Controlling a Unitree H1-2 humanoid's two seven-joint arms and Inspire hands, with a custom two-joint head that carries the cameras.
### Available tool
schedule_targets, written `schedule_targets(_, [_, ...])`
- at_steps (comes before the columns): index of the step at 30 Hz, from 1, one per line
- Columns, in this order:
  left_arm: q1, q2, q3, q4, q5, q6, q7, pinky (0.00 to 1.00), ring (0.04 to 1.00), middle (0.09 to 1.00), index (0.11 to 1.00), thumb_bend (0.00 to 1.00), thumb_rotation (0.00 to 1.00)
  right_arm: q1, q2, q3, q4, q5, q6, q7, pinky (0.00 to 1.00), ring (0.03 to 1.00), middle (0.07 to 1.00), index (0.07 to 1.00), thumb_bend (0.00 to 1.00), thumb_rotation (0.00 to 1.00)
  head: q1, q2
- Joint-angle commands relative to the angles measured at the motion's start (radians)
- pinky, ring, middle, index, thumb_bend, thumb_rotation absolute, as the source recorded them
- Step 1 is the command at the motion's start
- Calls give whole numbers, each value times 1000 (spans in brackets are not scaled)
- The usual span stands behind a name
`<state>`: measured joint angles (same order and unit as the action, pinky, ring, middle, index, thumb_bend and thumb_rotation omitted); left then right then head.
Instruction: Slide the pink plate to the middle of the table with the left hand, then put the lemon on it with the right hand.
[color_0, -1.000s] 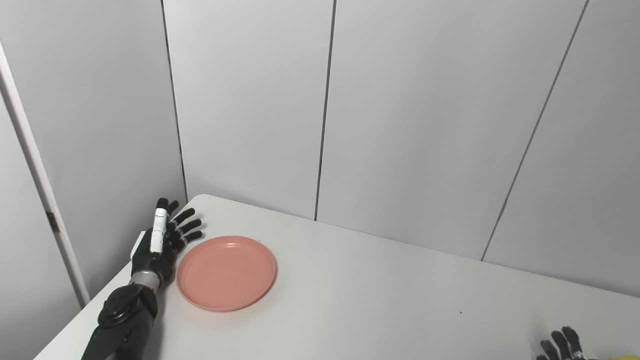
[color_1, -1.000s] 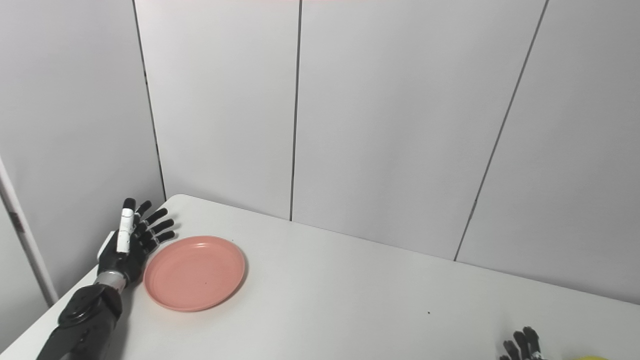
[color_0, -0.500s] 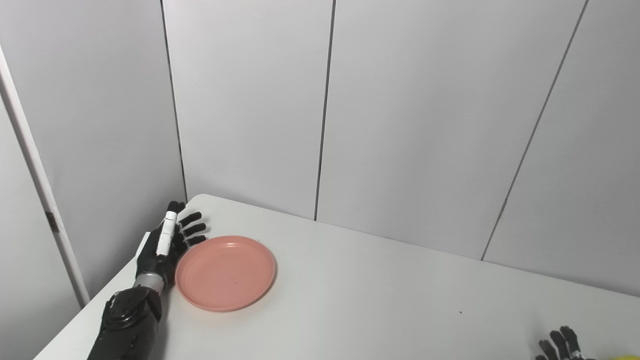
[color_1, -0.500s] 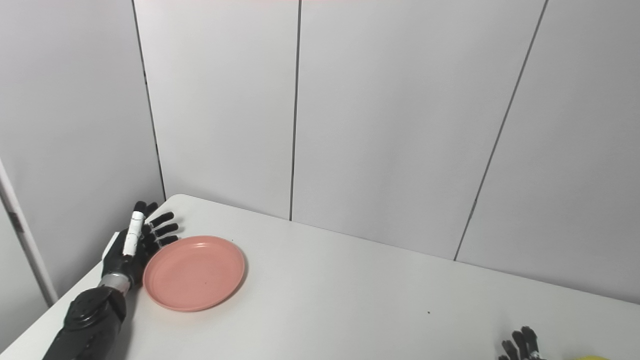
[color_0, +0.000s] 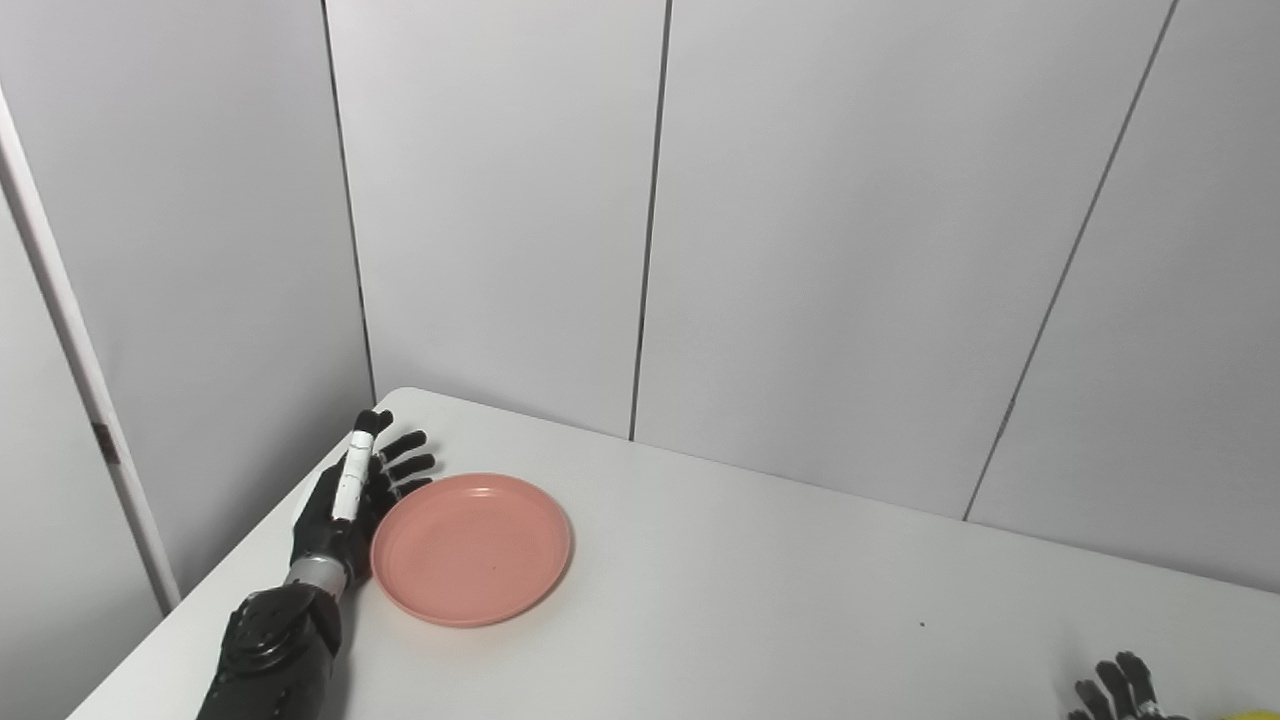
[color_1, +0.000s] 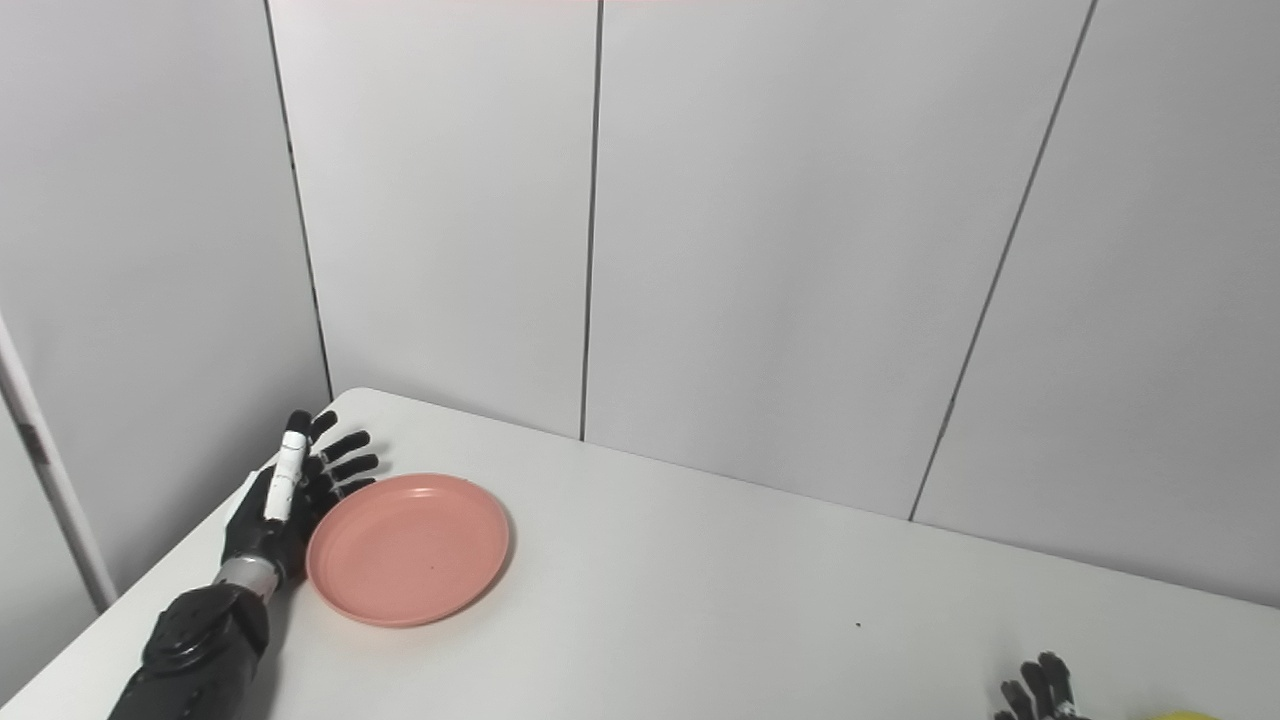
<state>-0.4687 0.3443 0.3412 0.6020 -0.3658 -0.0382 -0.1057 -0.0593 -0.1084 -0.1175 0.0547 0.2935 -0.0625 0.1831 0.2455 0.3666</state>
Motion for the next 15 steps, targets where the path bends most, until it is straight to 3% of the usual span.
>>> schedule_targets(1, [6, -10, -6, -28, -12, 35, -12, 672, 727, 788, 913, 911, 829, 80, 24, 9, 58, 4, 25, -3, 1000, 982, 1000, 1000, 778, 1000, -1, 2])
schedule_targets(15, [7, -37, -18, -88, 16, 79, 21, 620, 695, 766, 868, 944, 841, 91, 30, 11, 18, 2, 53, -17, 1000, 975, 1000, 1000, 761, 1000, -5, 9])
